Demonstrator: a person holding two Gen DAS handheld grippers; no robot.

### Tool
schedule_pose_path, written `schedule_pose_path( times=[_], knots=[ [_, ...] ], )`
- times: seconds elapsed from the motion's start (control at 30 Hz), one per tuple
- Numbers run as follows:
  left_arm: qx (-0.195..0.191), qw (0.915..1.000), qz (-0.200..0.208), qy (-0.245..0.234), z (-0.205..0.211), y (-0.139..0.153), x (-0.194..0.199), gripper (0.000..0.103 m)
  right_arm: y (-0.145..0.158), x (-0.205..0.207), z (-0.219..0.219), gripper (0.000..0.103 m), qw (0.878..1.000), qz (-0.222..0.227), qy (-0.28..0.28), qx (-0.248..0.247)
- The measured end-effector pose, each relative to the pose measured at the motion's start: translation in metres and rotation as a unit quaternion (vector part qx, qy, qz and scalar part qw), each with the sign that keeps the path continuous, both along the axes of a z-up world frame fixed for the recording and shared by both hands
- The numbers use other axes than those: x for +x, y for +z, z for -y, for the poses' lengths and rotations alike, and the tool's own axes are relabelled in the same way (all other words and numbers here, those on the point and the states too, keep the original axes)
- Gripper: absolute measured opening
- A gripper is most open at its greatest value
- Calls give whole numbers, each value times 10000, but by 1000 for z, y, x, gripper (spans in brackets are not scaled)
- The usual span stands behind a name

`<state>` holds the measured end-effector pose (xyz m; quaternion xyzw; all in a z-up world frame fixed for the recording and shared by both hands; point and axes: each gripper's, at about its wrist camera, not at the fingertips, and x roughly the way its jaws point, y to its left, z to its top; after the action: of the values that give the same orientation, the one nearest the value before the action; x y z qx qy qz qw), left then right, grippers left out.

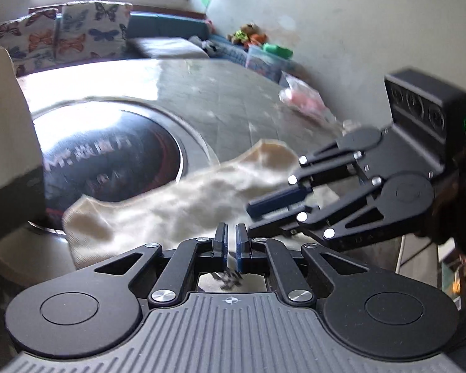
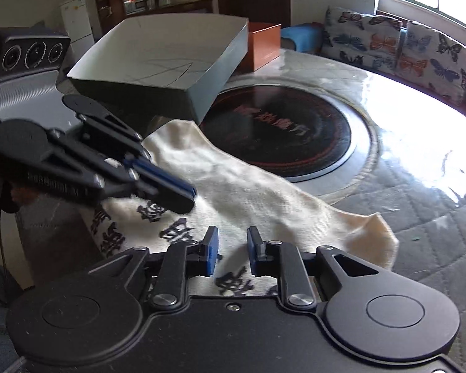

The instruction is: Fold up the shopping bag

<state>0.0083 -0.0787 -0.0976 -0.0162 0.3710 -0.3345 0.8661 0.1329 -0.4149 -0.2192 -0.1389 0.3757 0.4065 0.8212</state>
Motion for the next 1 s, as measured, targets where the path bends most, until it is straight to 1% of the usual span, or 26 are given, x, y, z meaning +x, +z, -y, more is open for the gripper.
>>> schedule_pose_path(
  times=[0.03, 0.07, 0.17, 0.23, 0.3, 0.47, 0.7, 1.0],
  knots=[
    [-7, 10000, -2, 2, 0, -2, -1, 4, -1, -2, -1, 28, 10000, 37, 20, -35],
    [-64, 10000, -3, 28, -2, -6, -3, 4, -2, -3, -2, 31, 10000, 51, 44, -44],
    [-198, 9996, -118, 149, -8, -9, -3, 4, -2, -7, -4, 35, 9999, 69, 116, -60],
    [-169, 9997, -97, 152, -7, -9, -4, 4, -2, -13, -6, 35, 9996, 119, 216, -120],
    [-63, 9999, 18, 121, -4, -9, -7, 4, -2, -17, -6, 35, 9994, 127, 274, -154],
    [-25, 9999, 63, 121, -3, -7, -9, 4, 0, -29, -2, 35, 9991, 77, 374, -196],
    [100, 9998, 157, 26, -5, -5, -15, 4, 1, -46, 7, 35, 9978, 154, 532, -356],
    [119, 9998, 177, 34, -16, -5, -28, 4, 1, -53, 25, 35, 9975, 149, 456, -513]
  ],
)
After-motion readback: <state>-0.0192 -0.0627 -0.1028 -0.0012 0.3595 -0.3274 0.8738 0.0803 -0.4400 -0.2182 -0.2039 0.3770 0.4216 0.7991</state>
